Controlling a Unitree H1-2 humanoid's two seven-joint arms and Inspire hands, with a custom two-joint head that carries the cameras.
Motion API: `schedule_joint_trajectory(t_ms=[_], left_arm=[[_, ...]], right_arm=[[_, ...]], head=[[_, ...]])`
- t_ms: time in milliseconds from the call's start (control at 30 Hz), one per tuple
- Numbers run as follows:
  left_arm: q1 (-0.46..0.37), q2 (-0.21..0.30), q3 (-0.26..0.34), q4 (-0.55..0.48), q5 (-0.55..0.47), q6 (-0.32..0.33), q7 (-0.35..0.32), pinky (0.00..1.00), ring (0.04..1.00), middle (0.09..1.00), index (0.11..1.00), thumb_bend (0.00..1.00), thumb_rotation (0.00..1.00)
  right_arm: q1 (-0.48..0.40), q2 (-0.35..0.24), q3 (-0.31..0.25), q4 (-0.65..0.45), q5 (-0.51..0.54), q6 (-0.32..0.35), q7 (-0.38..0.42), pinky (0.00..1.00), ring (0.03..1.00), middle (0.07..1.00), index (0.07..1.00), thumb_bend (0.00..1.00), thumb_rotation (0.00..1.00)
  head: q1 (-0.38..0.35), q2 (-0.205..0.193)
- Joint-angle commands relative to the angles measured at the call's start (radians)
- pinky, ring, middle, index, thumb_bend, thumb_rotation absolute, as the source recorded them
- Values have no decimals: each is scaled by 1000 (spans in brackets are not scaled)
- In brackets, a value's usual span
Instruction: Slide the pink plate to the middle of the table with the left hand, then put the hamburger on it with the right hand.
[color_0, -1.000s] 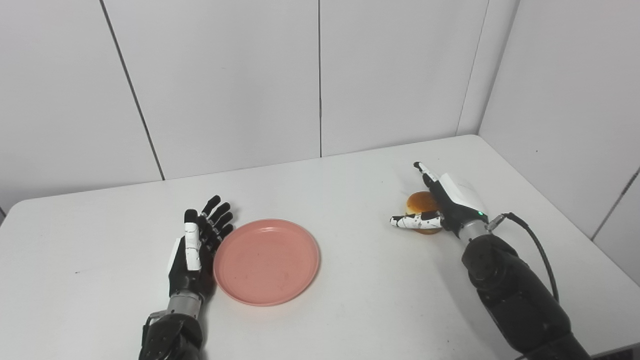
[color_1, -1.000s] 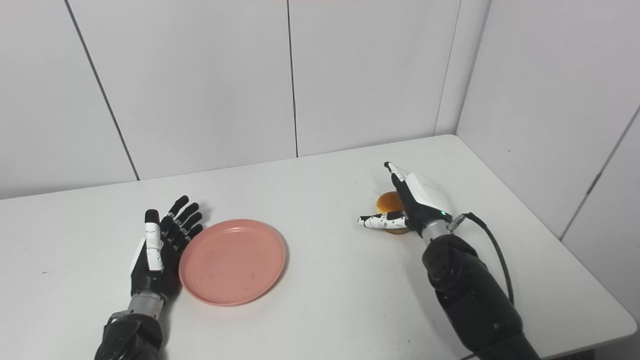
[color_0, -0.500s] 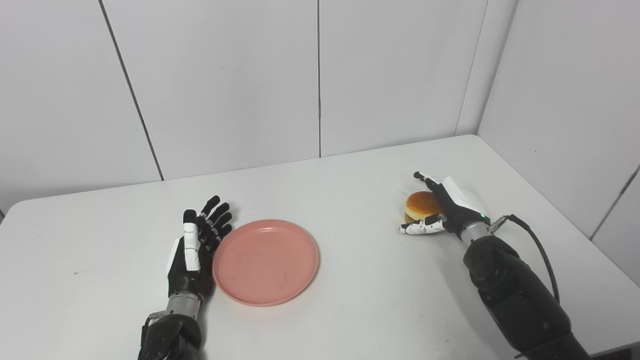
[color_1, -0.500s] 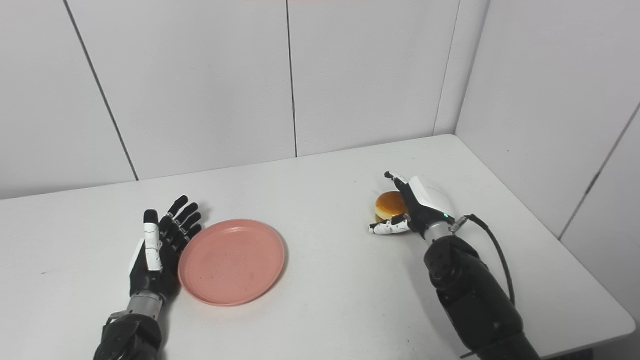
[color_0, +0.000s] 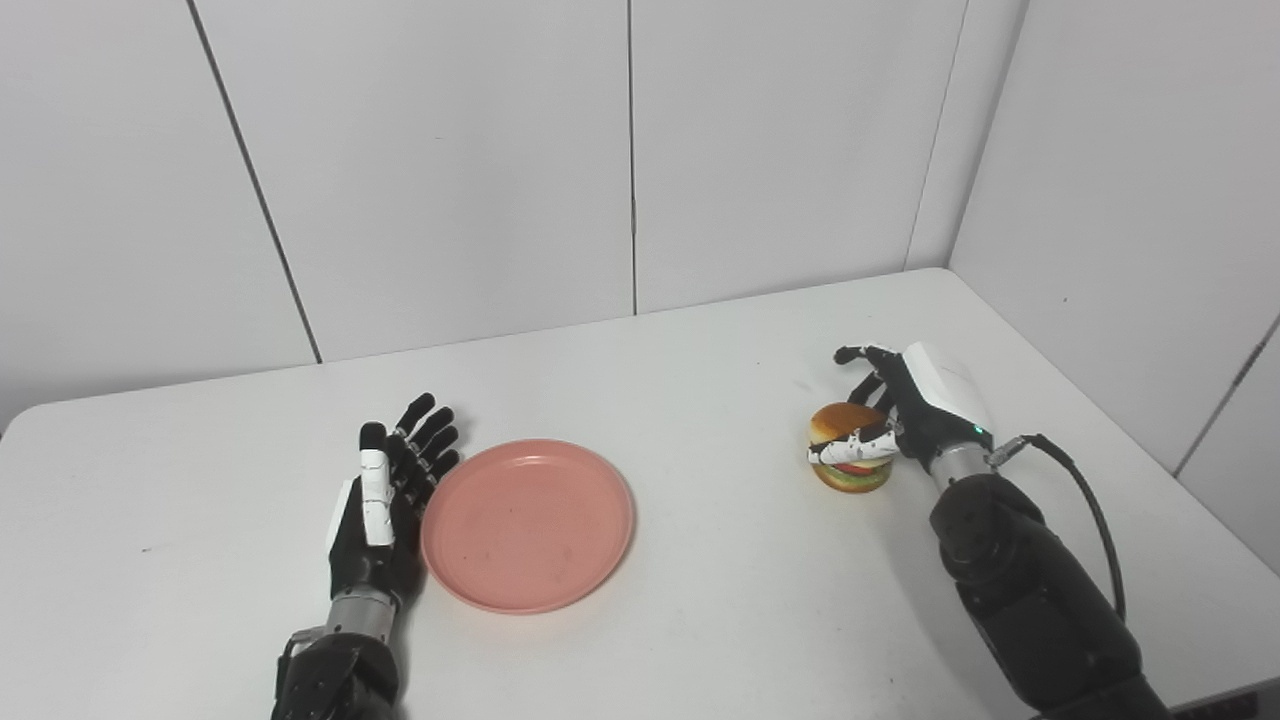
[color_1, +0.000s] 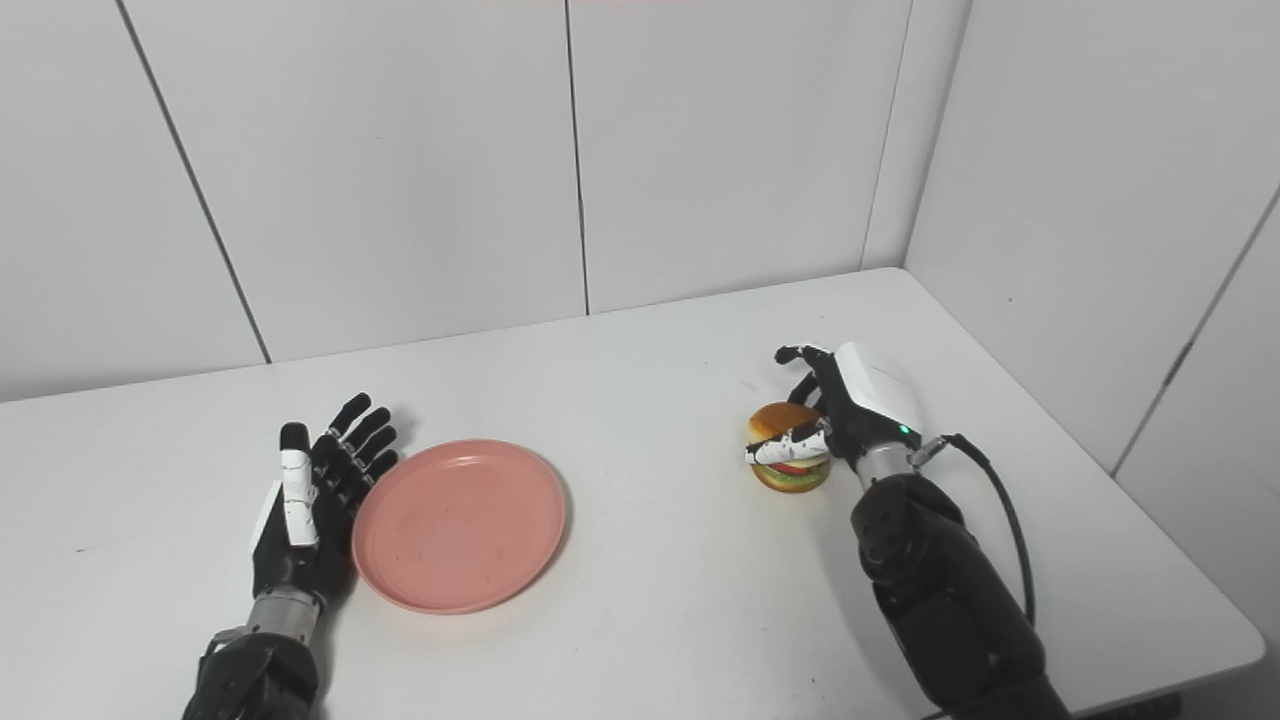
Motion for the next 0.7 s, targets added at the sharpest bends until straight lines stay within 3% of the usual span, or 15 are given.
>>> schedule_joint_trajectory(t_ms=[0,233,267,367,533,667], left_arm=[[27,5,2,8,-16,-11,-15,911,900,879,859,909,1000],[29,6,-1,4,-11,-16,-13,906,896,875,855,909,1000],[28,6,0,5,-12,-18,-14,905,896,874,854,912,1000],[27,4,1,8,-14,-18,-13,904,898,877,853,921,1000],[28,2,1,3,-13,-15,-10,908,896,876,851,907,1000],[28,2,-1,1,-14,-11,-12,908,898,879,853,906,1000]], right_arm=[[-25,-16,-13,-35,3,-35,-30,142,218,470,647,544,0],[-24,-18,-2,-43,-7,-24,-28,239,357,480,608,542,0],[-24,-18,0,-43,-8,-25,-28,259,380,448,565,523,0],[-23,-18,2,-42,-9,-28,-32,256,370,459,511,517,0],[-21,-10,5,-49,-11,-42,-53,331,423,454,534,513,0],[-18,2,3,-83,-14,-42,-64,302,392,441,541,511,0]], head=[[1,-1],[3,2],[3,2],[3,4],[6,4],[8,5]])
